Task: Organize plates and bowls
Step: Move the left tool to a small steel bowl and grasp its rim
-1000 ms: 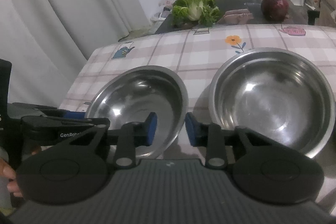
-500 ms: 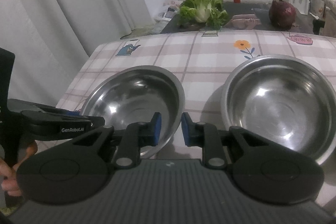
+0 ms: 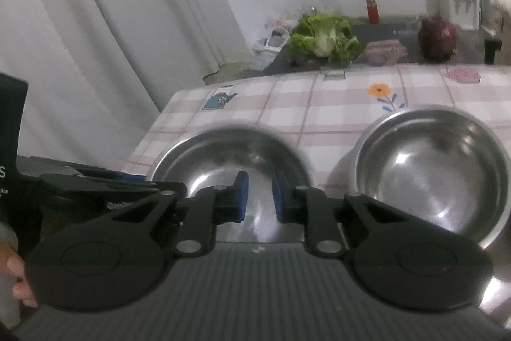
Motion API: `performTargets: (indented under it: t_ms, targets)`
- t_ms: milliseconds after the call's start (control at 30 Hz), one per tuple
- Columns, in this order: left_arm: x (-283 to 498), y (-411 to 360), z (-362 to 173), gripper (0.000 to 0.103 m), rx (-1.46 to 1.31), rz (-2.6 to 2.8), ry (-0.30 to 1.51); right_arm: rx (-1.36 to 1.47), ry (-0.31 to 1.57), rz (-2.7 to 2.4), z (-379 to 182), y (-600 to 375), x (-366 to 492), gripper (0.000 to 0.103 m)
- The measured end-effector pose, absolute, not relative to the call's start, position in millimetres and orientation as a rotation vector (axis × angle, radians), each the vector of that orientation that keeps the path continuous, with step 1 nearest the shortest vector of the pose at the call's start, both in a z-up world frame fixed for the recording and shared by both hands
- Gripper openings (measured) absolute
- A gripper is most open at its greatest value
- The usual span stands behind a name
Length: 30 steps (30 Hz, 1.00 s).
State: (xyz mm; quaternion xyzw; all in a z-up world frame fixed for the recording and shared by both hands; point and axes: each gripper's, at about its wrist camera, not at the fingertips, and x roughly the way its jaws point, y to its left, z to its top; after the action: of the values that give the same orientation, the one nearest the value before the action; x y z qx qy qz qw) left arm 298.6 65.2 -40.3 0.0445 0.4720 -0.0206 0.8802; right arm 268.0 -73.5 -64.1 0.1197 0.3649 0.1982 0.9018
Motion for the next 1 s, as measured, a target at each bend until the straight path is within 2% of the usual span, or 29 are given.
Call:
performTargets:
  t_ms: [200,300,433,500,600,1000]
  targets:
    - [292.7,69.8,-38.5,0.029,0.058,-0.018,0.980,0.256,0.765,0.364,-63.7,-91.2,255.6,0.018]
    - [285.8,79.5,-35.9,0.038,0.054,0.012,0.970,0.286,0.766,0.326,-62.6,-110.6,252.8,0.018]
    - [285.0,92.8,-37.4,0.041,0.011,0.034,0.994,0.328,0.774,0.316,-64.6,-122.5,252.9,0.021]
    - [286.3,97.3,-39.3,0.051,0.001,0.038,0.995,0.334,0.783,0.321,-66.9,-121.7,256.1,0.023]
    - [292.7,97.8,-44.7,0.057,0.002,0.038,0.996,0.333,0.801,0.318,-72.7,-118.6,262.9,0.024]
    - [341.2,76.7,-77.7,0.059,0.047,-0.014,1.045,0.345,0.888,0.306,-102.0,-108.0,287.4,0.024]
